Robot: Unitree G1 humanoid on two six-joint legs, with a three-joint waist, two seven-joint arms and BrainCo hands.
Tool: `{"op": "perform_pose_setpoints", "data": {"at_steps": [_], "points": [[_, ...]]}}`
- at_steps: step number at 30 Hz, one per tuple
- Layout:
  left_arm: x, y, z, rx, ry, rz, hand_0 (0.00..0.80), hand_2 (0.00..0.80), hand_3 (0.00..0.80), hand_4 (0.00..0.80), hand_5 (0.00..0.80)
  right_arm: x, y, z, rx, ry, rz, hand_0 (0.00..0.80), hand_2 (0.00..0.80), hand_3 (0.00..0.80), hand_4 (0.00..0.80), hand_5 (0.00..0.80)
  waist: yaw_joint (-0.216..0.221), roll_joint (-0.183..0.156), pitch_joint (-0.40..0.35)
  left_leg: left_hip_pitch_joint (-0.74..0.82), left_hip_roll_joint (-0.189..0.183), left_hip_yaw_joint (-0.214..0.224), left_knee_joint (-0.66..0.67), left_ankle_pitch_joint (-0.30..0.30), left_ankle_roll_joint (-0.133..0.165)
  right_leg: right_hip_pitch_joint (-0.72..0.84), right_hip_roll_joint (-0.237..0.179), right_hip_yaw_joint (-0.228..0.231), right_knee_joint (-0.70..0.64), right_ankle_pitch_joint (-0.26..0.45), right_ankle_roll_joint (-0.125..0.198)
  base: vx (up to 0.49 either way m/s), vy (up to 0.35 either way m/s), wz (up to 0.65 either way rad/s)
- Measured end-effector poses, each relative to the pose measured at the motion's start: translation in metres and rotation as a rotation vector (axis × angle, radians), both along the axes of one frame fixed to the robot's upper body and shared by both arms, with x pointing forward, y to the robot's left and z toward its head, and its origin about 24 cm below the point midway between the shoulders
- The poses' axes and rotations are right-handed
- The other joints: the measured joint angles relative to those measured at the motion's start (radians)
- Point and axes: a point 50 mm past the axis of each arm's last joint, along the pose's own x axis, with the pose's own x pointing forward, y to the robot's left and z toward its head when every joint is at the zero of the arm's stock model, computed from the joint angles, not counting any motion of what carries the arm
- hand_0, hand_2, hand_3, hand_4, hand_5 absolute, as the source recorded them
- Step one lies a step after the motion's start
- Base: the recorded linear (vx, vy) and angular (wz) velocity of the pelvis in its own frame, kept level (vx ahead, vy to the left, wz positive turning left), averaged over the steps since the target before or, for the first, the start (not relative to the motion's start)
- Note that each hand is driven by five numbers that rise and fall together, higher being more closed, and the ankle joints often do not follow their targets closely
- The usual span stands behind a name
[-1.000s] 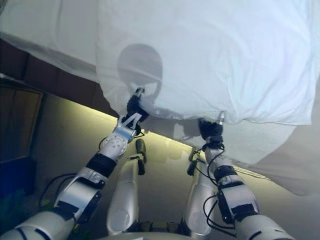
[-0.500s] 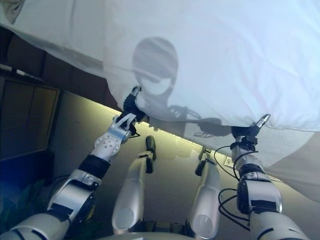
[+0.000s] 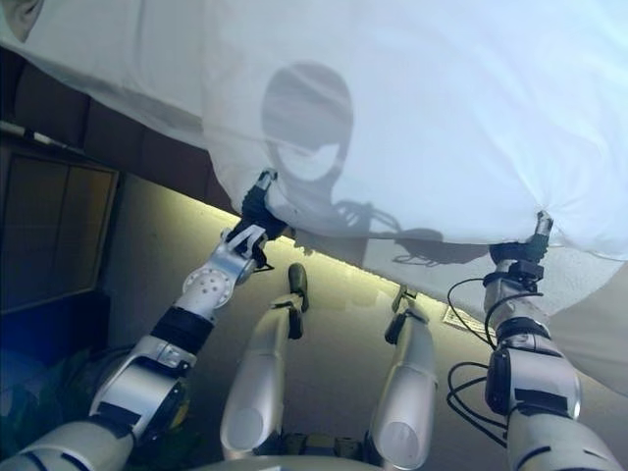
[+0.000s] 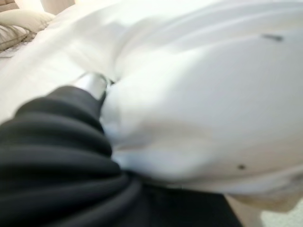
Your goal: Make the bed neatly
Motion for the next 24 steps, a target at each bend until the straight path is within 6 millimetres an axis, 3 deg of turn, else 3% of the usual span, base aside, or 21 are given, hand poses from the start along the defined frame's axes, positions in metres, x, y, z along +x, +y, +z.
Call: {"op": "perform_pose_setpoints", "data": {"at_steps": [11, 17, 20, 21, 22, 24], "points": [[-0.001, 0.006, -0.008, -0.007, 0.032, 0.016, 0.800, 0.800, 0.800, 0.800, 0.800, -0.004, 0.010, -0.015, 0.038, 0.027, 0.049, 0.800, 0.800, 0.800, 0.800, 0.800, -0.004, 0.000, 0.000, 0.058, -0.017, -0.005, 0.010, -0.002, 0.004, 0.067, -0.018, 0.001, 0.001, 0.002, 0.005, 0.056, 0.118, 0.02], [0.003, 0.012, -0.030, 0.046, 0.127, 0.102, 0.800, 0.800, 0.800, 0.800, 0.800, -0.005, 0.027, -0.028, 0.038, 0.058, 0.103, 0.800, 0.800, 0.800, 0.800, 0.800, -0.023, -0.003, -0.010, 0.144, -0.053, -0.007, 0.019, -0.034, 0.040, 0.182, -0.041, 0.023, -0.065, 0.018, 0.034, 0.151, 0.179, 0.01], [0.004, 0.018, -0.052, 0.125, 0.208, 0.163, 0.800, 0.800, 0.800, 0.800, 0.800, -0.008, 0.051, -0.043, 0.056, 0.062, 0.165, 0.800, 0.800, 0.800, 0.800, 0.800, -0.037, -0.010, -0.040, 0.170, -0.076, -0.004, 0.008, -0.039, 0.059, 0.245, -0.041, 0.018, -0.160, 0.043, 0.039, 0.111, 0.209, 0.00], [0.003, 0.023, -0.061, 0.156, 0.242, 0.179, 0.800, 0.800, 0.800, 0.800, 0.800, -0.010, 0.064, -0.049, 0.069, 0.064, 0.192, 0.800, 0.800, 0.800, 0.800, 0.800, -0.043, -0.018, -0.056, 0.174, -0.095, 0.004, 0.022, -0.048, 0.068, 0.257, -0.039, 0.012, -0.167, 0.063, 0.016, 0.098, 0.330, 0.04], [0.003, 0.030, -0.068, 0.177, 0.272, 0.199, 0.800, 0.800, 0.800, 0.800, 0.800, -0.011, 0.075, -0.053, 0.060, 0.065, 0.217, 0.800, 0.800, 0.800, 0.800, 0.800, -0.055, -0.021, -0.063, 0.178, -0.095, -0.004, 0.041, -0.061, 0.077, 0.272, -0.042, 0.012, -0.164, 0.077, 0.004, 0.105, 0.268, -0.03], [0.000, 0.050, -0.079, 0.215, 0.315, 0.248, 0.800, 0.800, 0.800, 0.800, 0.800, -0.019, 0.101, -0.069, 0.047, 0.111, 0.295, 0.800, 0.800, 0.800, 0.800, 0.800, -0.052, -0.037, -0.086, 0.193, -0.065, 0.033, 0.073, -0.095, 0.078, 0.257, -0.039, 0.010, -0.102, 0.084, 0.010, 0.138, 0.064, -0.30]]}}
